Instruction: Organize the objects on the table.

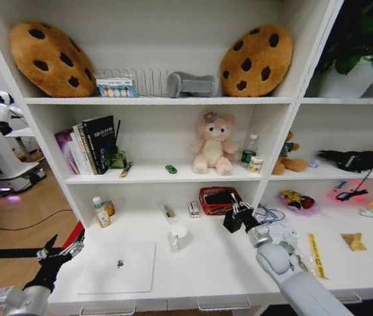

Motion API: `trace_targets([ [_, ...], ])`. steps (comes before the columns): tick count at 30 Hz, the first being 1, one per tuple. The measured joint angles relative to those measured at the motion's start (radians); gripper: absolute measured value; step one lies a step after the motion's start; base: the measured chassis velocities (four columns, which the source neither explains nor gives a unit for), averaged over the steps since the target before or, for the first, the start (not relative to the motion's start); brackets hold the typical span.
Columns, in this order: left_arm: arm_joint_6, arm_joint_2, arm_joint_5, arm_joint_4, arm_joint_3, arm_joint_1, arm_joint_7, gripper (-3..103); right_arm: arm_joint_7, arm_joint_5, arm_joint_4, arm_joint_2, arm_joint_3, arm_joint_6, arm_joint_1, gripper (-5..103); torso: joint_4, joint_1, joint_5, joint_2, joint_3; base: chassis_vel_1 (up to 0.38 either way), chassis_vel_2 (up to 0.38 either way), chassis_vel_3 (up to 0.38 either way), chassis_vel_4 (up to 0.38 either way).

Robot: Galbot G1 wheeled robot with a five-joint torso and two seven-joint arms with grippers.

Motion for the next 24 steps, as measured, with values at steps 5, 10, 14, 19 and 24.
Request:
trace_targets([
  [5,0.000,0.000,0.000,0.000,0.000,0.000,0.000,100,0.000,-0.015,-0.134,0.026,-0.045,0.042,0.085,11,0.0000,0.000,0.0002,0.000,0.000,0.000,0.000,0.000,0.000],
  [10,0.000,0.000,0.000,0.000,0.000,0.000,0.000,100,-0.005,-0.017,-0.199,0.040,-0.062,0.061,0.120,11,-0.0001,0.000,-0.0001,0.000,0.000,0.000,0.000,0.000,0.000],
  [14,0.000,0.000,0.000,0.000,0.000,0.000,0.000,100,-0.010,-0.019,-0.254,0.058,-0.074,0.075,0.148,11,-0.0001,0.000,-0.0002,0.000,0.000,0.000,0.000,0.000,0.000],
  [19,0.000,0.000,0.000,0.000,0.000,0.000,0.000,100,-0.020,-0.038,-0.274,0.069,-0.074,0.095,0.119,11,-0.0001,0.000,0.0002,0.000,0.000,0.000,0.000,0.000,0.000],
  [24,0.000,0.000,0.000,0.000,0.000,0.000,0.000,100,-0.021,-0.042,-0.288,0.076,-0.067,0.104,0.109,11,-0.0001,0.000,-0.0001,0.000,0.000,0.000,0.000,0.000,0.000],
])
